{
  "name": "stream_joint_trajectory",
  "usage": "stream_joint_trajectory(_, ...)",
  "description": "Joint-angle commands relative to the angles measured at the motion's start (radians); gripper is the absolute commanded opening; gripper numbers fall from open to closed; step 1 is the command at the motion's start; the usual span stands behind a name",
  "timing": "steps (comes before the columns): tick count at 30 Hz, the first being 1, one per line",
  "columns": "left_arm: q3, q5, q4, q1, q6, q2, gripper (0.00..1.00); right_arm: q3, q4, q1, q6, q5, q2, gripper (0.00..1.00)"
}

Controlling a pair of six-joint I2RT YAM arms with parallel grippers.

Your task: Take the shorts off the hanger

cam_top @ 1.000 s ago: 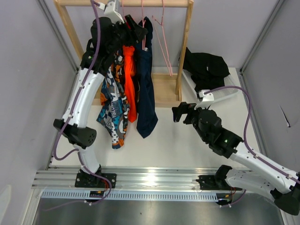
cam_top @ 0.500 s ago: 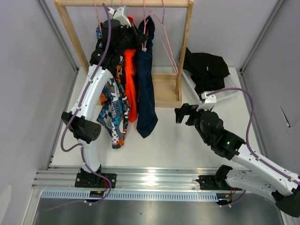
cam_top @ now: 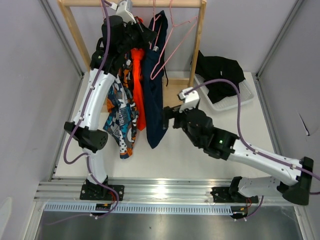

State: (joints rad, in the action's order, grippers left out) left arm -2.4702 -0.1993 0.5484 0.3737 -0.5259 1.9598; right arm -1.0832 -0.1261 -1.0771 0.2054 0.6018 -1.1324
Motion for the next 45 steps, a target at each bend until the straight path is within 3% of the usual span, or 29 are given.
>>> stream_joint_trajectory(1, -0.044, -0.04, -0.108, -0.005, -0.054, -0.094, 0.0, -0.165, 0.112, -0.067, -0.09, 0.059, -0.105, 0.99)
stream_joint_trajectory(10, 0.023, -0.065, -0.123, -0.001, -0.102, -0.189, 0.0, -0.429, 0.212, -0.116, -0.146, 0.059, -0.346, 0.99)
stream_joint_trajectory(20, 0.168, -0.078, -0.108, 0.004, -0.114, -0.349, 0.0, -0.458, 0.269, -0.116, -0.172, 0.145, -0.435, 0.97)
stream_joint_trajectory(21, 0.181, -0.083, -0.114, 0.005, -0.114, -0.36, 0.0, -0.452, 0.276, -0.116, -0.169, 0.144, -0.432, 0.9)
stream_joint_trajectory(24, 0.218, -0.081, -0.123, 0.007, -0.114, -0.392, 0.0, -0.436, 0.267, -0.124, -0.129, 0.135, -0.42, 0.17)
stream_joint_trajectory(25, 0.22, -0.08, -0.117, 0.007, -0.112, -0.394, 0.0, -0.428, 0.267, -0.141, -0.121, 0.148, -0.406, 0.0)
stream_joint_trajectory(31, 0.208, -0.057, -0.116, 0.007, -0.088, -0.391, 0.0, -0.344, 0.27, -0.296, -0.135, 0.285, -0.322, 0.0)
stream_joint_trajectory(38, 0.077, 0.015, -0.074, 0.005, -0.052, -0.315, 0.0, -0.235, 0.222, -0.636, -0.045, 0.48, -0.302, 0.0)
stream_joint_trajectory(45, 0.033, 0.029, -0.064, 0.002, -0.051, -0.276, 0.0, -0.184, 0.115, -0.681, 0.221, 0.481, -0.335, 0.0)
